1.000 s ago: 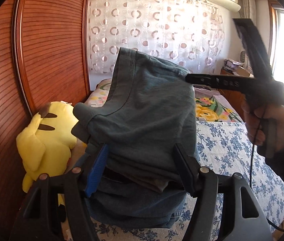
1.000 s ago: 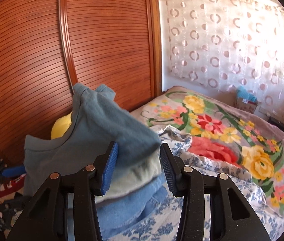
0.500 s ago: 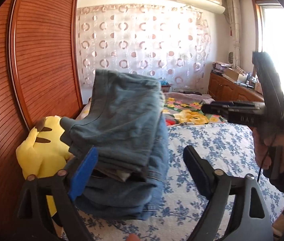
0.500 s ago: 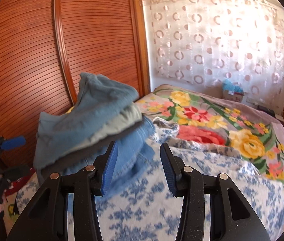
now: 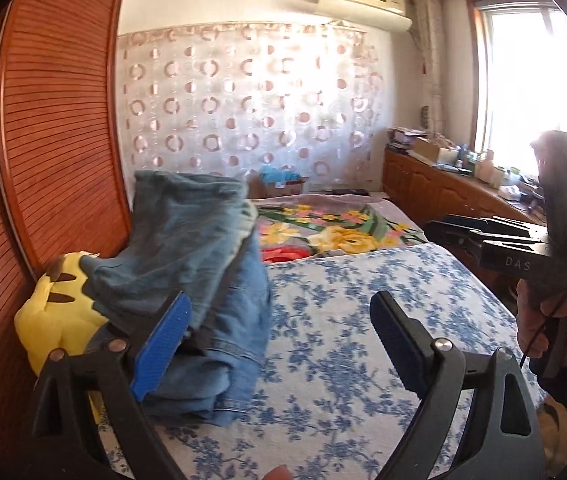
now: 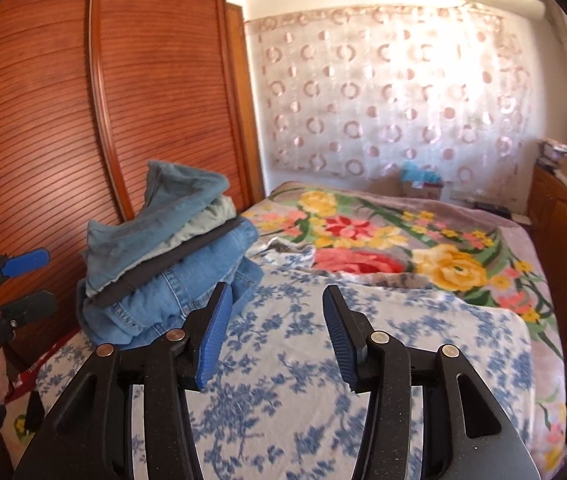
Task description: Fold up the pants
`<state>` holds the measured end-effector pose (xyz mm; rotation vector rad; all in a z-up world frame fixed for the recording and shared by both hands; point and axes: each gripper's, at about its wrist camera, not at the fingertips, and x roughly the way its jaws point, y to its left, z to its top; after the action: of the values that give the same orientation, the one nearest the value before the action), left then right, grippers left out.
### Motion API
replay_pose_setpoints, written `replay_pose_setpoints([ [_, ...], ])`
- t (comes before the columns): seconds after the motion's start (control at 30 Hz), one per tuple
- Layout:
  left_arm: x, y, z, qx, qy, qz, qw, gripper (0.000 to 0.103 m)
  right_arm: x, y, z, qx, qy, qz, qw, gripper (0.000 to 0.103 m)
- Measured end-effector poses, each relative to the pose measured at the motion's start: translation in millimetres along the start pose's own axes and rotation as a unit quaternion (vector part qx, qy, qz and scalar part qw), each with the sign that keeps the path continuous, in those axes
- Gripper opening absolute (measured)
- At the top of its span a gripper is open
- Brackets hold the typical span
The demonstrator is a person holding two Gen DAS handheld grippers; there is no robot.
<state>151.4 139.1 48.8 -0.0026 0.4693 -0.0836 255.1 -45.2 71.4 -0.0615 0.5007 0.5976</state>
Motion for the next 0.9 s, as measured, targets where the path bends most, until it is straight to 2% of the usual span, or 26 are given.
replay_pose_setpoints([
  [0.43, -33, -45, 11, 0.013, -0.025, -0.037, 0.9989, 0.092, -90, 0, -20, 0.013, -0.061, -0.079, 0.995, 0.073],
  [0.57, -43, -56, 8, 0.009, -0.029, -0.053, 0.9981, 0.092, -110, 0, -26, 0.019, -0.071, -0.094, 0.993, 0.075],
  [0.9, -72, -73, 4, 0.012, -0.039, -0.033, 0.9986, 0.092, -148, 7, -37, 0.025, -0.088, -0.117, 0.989, 0.077],
])
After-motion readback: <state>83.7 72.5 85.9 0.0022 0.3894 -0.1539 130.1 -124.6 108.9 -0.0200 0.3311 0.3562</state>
